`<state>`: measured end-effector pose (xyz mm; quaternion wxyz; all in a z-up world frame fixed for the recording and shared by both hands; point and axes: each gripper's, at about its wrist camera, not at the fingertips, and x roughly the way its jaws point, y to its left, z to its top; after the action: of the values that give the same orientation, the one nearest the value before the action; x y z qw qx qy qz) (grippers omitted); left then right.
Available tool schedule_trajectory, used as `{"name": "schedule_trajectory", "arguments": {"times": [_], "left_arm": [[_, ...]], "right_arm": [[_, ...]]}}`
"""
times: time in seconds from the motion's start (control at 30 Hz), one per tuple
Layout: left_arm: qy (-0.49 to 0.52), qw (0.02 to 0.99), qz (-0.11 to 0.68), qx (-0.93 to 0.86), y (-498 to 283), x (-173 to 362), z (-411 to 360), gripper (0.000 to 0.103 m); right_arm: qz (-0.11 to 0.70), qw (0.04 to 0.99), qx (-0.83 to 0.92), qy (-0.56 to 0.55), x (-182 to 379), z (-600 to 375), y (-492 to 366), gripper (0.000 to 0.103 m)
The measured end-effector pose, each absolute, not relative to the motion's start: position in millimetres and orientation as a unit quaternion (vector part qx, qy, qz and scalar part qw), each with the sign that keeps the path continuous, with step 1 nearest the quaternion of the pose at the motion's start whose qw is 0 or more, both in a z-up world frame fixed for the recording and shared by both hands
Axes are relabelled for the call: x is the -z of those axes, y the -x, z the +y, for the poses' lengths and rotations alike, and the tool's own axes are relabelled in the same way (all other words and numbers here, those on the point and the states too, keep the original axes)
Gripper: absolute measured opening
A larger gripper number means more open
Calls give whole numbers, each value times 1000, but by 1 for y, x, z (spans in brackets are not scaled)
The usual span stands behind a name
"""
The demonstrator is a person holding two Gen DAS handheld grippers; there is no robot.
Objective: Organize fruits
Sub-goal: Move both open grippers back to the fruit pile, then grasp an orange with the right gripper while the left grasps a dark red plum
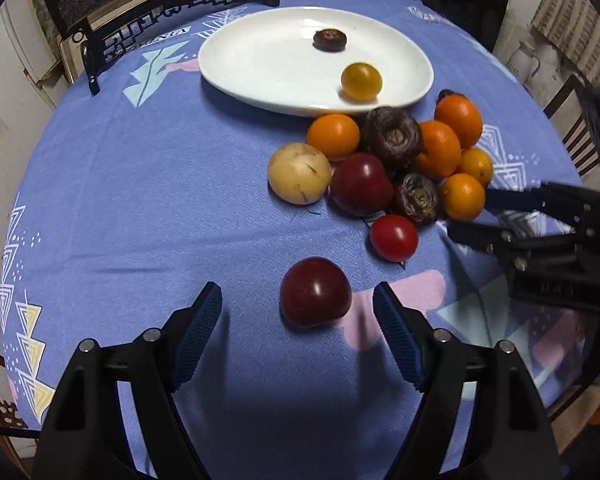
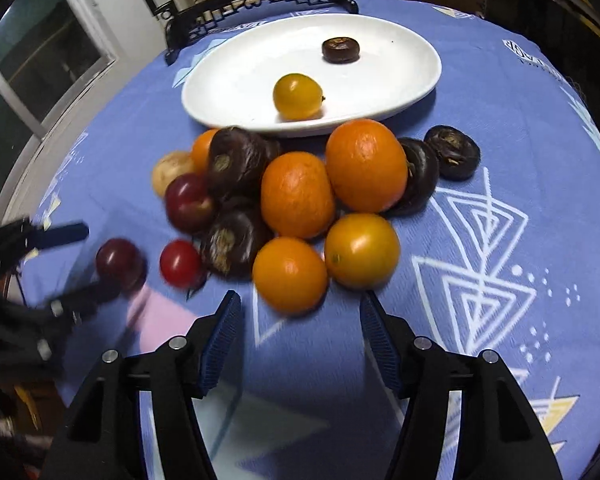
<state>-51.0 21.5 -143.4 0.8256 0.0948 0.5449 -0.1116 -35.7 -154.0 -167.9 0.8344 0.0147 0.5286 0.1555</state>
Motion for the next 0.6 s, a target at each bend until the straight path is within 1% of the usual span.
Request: {"name": "schedule_trajectory", "arguments": {"times": [0.03, 0.07, 0.13, 0.17, 0.2, 0.23, 0.43, 0.6], "left_arm": [[-98, 826, 545, 109, 50, 146, 20, 76], [-104, 825, 546, 104, 47, 150, 19, 76], [-105, 826, 545, 101, 45, 153, 18, 76], [-103, 826, 545, 100, 43, 154, 18, 71], [-100, 823, 548, 105, 42, 156, 18, 52], [-91, 817, 557, 115, 41, 158, 18, 38], [-82, 821, 550, 129, 42, 147, 19, 37], [-68, 838, 524, 139, 31, 114, 18, 37]], "right_arm": [[526, 836, -153, -14, 167, -152, 35, 50], [527, 837, -146, -12, 167, -152, 34, 34], [528, 832, -165, -25, 167, -151, 32, 35], [526, 833, -167, -22, 166, -152, 35, 35], [523, 835, -169, -17, 164, -152, 39, 35], [523, 835, -170, -16, 163, -154, 41, 35], [515, 839, -173, -28, 150, -167, 57, 35], [499, 848, -176, -24, 130, -173, 57, 35]]}}
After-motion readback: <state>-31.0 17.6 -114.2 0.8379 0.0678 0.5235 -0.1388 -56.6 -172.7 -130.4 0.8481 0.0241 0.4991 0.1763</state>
